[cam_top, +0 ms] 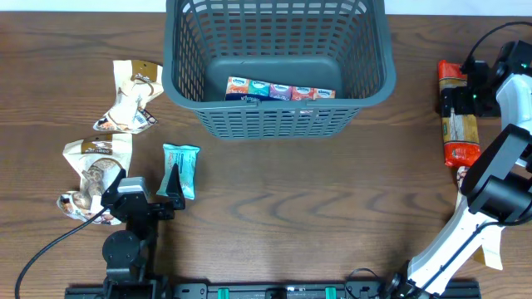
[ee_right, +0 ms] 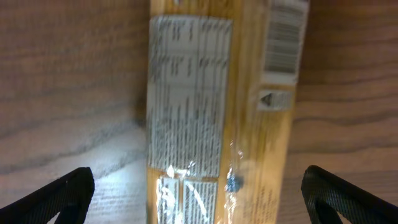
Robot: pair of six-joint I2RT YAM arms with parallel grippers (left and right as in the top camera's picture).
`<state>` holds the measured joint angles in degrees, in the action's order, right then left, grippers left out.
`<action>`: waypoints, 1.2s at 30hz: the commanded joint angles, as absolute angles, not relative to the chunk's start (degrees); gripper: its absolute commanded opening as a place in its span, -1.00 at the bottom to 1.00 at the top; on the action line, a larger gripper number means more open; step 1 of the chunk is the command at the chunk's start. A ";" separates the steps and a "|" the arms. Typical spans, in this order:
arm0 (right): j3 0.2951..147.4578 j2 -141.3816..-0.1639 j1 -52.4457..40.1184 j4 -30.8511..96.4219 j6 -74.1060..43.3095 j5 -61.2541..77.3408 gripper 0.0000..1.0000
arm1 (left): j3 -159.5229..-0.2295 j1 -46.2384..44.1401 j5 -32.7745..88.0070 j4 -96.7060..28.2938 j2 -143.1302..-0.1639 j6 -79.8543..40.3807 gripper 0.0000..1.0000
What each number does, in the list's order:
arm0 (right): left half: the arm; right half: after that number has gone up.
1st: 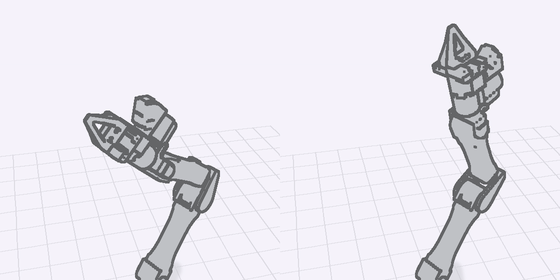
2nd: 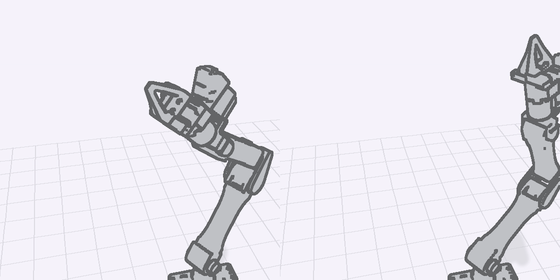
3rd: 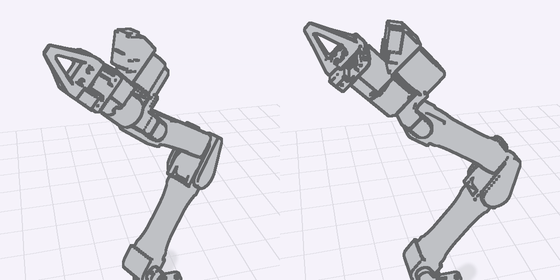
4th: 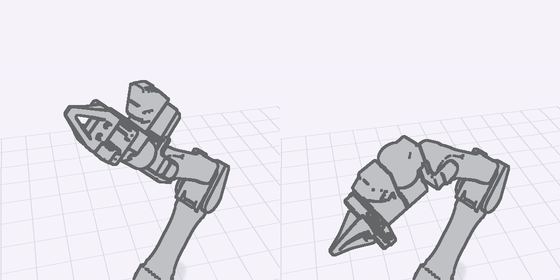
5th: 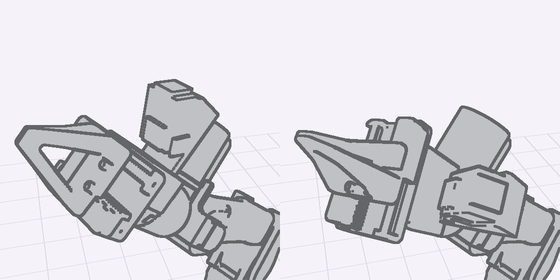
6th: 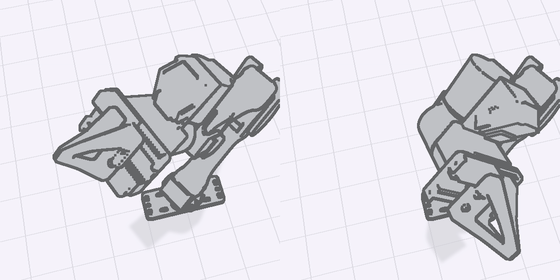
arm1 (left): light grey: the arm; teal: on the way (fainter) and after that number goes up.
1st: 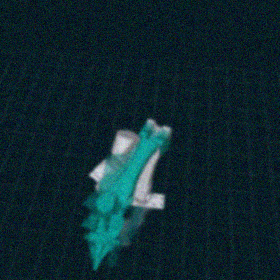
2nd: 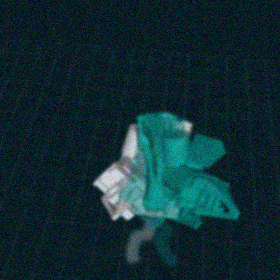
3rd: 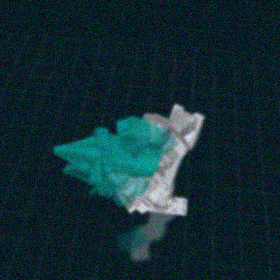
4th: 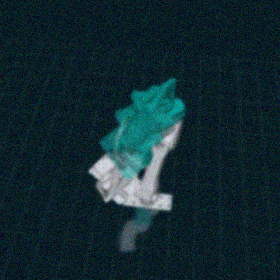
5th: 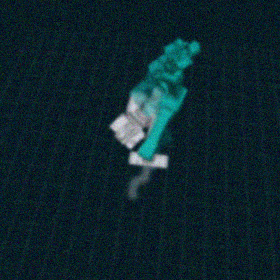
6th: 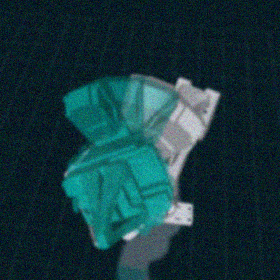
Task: Pack container
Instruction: 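Grasp the red-and-tan long package with the right gripper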
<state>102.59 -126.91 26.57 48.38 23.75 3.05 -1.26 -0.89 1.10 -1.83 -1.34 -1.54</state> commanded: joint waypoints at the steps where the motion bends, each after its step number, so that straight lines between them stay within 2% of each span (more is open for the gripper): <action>1: 103.37 -127.76 26.22 47.16 20.05 3.68 0.99 | -0.25 -1.10 0.86 -4.05 -1.37 -2.61 0.97; 14: 103.33 -134.54 26.17 48.23 16.75 4.95 0.99 | -0.25 -1.10 0.86 -4.03 -1.37 -2.72 0.97; 24: 103.33 -135.13 26.17 47.11 16.67 4.27 0.98 | -0.25 -1.10 0.86 -4.05 -1.37 -2.72 0.97; 28: 103.33 -135.13 26.65 45.71 11.42 -2.00 0.98 | -0.25 -1.10 0.86 -4.05 -1.37 -2.72 0.97; 36: 103.33 -135.13 27.33 46.22 11.22 -0.49 0.99 | -0.25 -1.10 0.86 -4.03 -1.37 -2.74 0.97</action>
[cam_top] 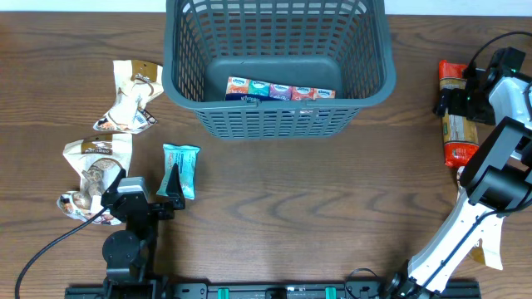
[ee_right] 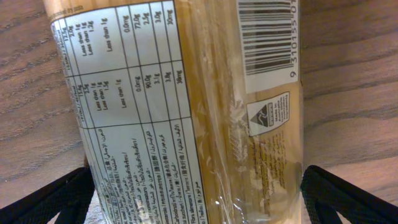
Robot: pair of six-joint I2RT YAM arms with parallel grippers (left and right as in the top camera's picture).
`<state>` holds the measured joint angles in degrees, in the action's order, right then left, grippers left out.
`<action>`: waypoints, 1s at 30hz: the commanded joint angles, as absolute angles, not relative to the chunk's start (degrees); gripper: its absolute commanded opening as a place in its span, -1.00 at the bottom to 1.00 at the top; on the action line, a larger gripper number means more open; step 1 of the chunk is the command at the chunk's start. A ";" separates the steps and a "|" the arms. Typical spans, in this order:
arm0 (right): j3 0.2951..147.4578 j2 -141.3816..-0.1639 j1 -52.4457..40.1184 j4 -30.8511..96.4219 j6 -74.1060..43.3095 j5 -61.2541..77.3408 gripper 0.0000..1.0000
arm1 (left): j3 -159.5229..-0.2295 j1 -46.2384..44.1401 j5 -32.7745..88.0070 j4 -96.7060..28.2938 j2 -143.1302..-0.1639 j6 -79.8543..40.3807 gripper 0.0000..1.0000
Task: Pack container
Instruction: 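Grasp the red-and-tan long package with the right gripper, then carry the long package with the right gripper into the basket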
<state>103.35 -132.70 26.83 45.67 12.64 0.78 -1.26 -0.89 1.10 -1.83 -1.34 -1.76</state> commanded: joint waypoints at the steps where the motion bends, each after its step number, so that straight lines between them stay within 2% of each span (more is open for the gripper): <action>1: 103.33 -135.13 27.31 46.26 11.42 0.23 0.98 | -0.25 -1.10 0.86 -4.03 -1.37 -2.74 0.98; 5: 103.33 -135.13 27.29 46.24 11.38 4.25 0.61 | -0.25 -1.10 0.86 -4.03 -1.37 -2.74 0.97; 8: 103.33 -135.13 27.29 46.26 11.38 6.68 0.16 | -0.25 -1.10 0.86 -4.03 -1.37 -2.74 0.97; 10: 103.33 -135.13 27.29 46.28 11.38 8.40 -0.31 | -0.25 -1.10 0.86 -4.03 -1.37 -2.74 0.97; 12: 103.33 -135.13 27.20 46.48 11.38 10.55 -0.68 | -0.25 -1.10 0.86 -4.03 -1.37 -2.74 0.97; 15: 103.33 -135.13 26.81 47.03 11.40 13.47 -0.97 | -0.25 -1.10 0.86 -4.03 -1.37 -2.74 0.97; 23: 103.57 -131.37 23.35 48.42 11.18 17.63 -0.97 | -0.25 -1.10 0.86 -4.03 -1.37 -2.74 0.97; 30: 106.87 -118.61 19.44 48.16 11.18 17.61 -0.97 | -0.25 -1.10 0.86 -4.03 -1.37 -2.74 0.97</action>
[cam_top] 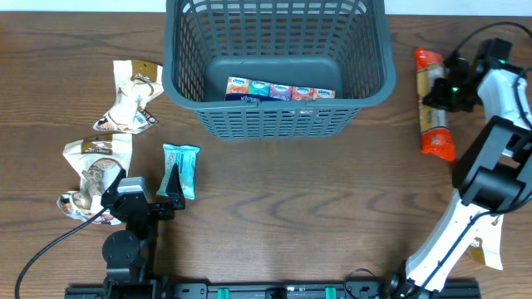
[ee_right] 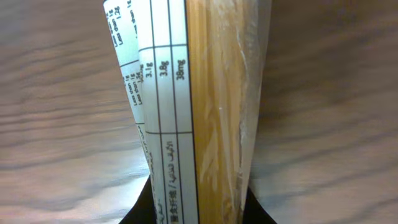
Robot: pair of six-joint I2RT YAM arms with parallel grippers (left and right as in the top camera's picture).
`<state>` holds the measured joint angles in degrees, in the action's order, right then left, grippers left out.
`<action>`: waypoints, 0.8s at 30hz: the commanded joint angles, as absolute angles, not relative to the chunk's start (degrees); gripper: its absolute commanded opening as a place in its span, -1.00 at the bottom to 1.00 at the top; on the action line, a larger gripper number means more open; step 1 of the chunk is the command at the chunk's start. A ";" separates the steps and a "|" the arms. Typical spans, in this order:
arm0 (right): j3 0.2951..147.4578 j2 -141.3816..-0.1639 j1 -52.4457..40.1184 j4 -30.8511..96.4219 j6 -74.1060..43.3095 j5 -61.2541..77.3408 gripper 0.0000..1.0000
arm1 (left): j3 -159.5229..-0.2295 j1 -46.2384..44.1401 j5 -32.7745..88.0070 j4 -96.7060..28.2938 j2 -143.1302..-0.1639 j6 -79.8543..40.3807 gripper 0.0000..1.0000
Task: Pack container
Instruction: 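Carry the long package with the right gripper into the basket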
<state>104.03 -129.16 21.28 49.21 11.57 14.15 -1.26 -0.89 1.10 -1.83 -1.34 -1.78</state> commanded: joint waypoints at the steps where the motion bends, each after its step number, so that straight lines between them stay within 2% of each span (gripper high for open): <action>1: 108.12 -115.81 18.70 47.83 11.18 17.54 -0.97 | -0.25 -1.10 0.86 -4.03 -1.37 -2.74 0.97; 5: 111.98 -108.09 16.03 45.98 11.51 17.37 -0.98 | -0.25 -1.10 0.86 -4.03 -1.37 -2.74 0.97; 11: 117.27 -98.65 8.47 43.94 22.28 15.94 -0.98 | -0.25 -1.10 0.86 -4.03 -1.37 -2.74 0.97; 14: 117.64 -95.70 3.46 44.82 32.82 18.24 -0.98 | -0.25 -1.10 0.86 -4.03 -1.37 -2.74 0.97; 24: 117.64 -96.31 -13.89 45.41 52.93 21.19 -0.99 | -0.25 -1.10 0.86 -4.03 -1.37 -2.72 0.97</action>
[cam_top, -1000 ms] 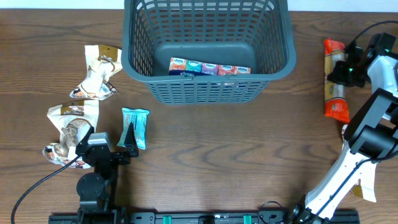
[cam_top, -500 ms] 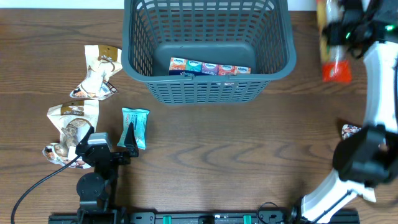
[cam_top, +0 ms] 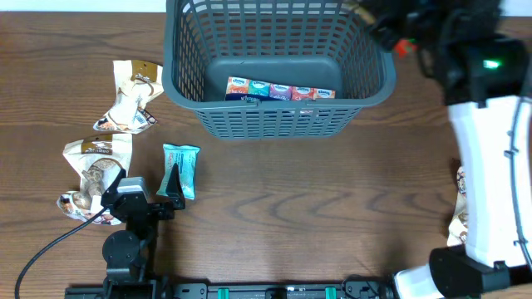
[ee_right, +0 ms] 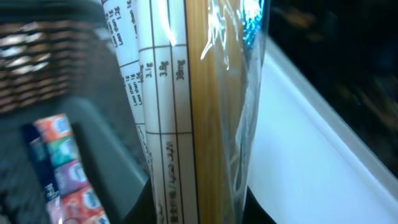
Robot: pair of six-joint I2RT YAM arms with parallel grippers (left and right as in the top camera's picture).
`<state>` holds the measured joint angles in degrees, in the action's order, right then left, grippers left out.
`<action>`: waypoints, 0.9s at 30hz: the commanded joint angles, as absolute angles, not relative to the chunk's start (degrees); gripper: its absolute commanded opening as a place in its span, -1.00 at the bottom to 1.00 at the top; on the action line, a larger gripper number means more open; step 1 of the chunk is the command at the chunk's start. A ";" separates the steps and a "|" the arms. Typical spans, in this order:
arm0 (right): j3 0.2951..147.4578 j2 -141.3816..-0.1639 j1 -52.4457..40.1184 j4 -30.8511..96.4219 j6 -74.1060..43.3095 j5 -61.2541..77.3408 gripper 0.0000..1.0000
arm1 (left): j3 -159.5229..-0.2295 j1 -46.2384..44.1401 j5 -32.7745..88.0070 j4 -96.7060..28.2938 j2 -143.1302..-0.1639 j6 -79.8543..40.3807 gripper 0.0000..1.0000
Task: Pack container
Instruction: 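Carry the long package with the right gripper into the basket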
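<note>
The grey slatted basket (cam_top: pixel 278 116) stands at the back middle of the table, with a colourful tissue pack (cam_top: pixel 280 90) lying in it. My right gripper (cam_top: pixel 395 29) is above the basket's right rim, shut on a long pack of spaghetti (ee_right: pixel 199 112). In the overhead view only the pack's red end (cam_top: pixel 405 47) shows past the arm. The right wrist view looks down along the pack, with the basket's wall (ee_right: pixel 37 50) and the tissue pack (ee_right: pixel 62 162) to its left. My left gripper (cam_top: pixel 172 184) rests shut at the front left, beside a teal packet (cam_top: pixel 181 166).
Two crumpled brown-and-white snack bags (cam_top: pixel 133 95) (cam_top: pixel 91 170) lie at the left. The right arm's white link (cam_top: pixel 490 166) crosses the table's right side, and part of another package (cam_top: pixel 457 220) shows behind it at the right edge.
My right gripper, with the spaghetti pack, was over the table right of the basket. It is now higher, above the basket's right rim. The left arm has not moved.
My right gripper hung open over the spaghetti pack lying at the table's right edge. It then stood lower, straddling the pack. By 0.8 s ago it was shut on the pack, shifted left. Now the pack is held above the basket's right rim.
</note>
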<state>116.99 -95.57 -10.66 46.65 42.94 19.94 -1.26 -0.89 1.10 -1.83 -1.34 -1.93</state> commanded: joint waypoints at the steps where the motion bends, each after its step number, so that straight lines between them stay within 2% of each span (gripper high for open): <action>1: 117.64 -96.97 -15.16 45.23 54.41 21.17 -0.99 | -0.25 -1.10 0.86 -4.03 -1.37 -2.72 0.97; 8: 117.64 -104.12 -19.11 46.92 54.85 18.22 -0.98 | -0.25 -1.10 0.86 -4.03 -1.37 -2.72 0.97; 24: 117.64 -121.38 -19.49 58.52 54.89 16.88 -0.98 | -0.25 -1.10 0.86 -4.03 -1.37 -2.72 0.97; 25: 117.64 -121.89 -19.49 58.78 54.87 16.88 -0.74 | -0.25 -1.10 0.86 -4.03 -1.37 -2.72 0.97; 27: 117.58 -122.17 -19.49 58.96 53.47 16.88 0.01 | -0.25 -1.10 0.86 -4.03 -1.37 -2.72 0.97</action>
<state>116.11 -123.52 -19.05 59.31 54.50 15.42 -1.26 -0.89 1.10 -1.83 -1.34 -1.93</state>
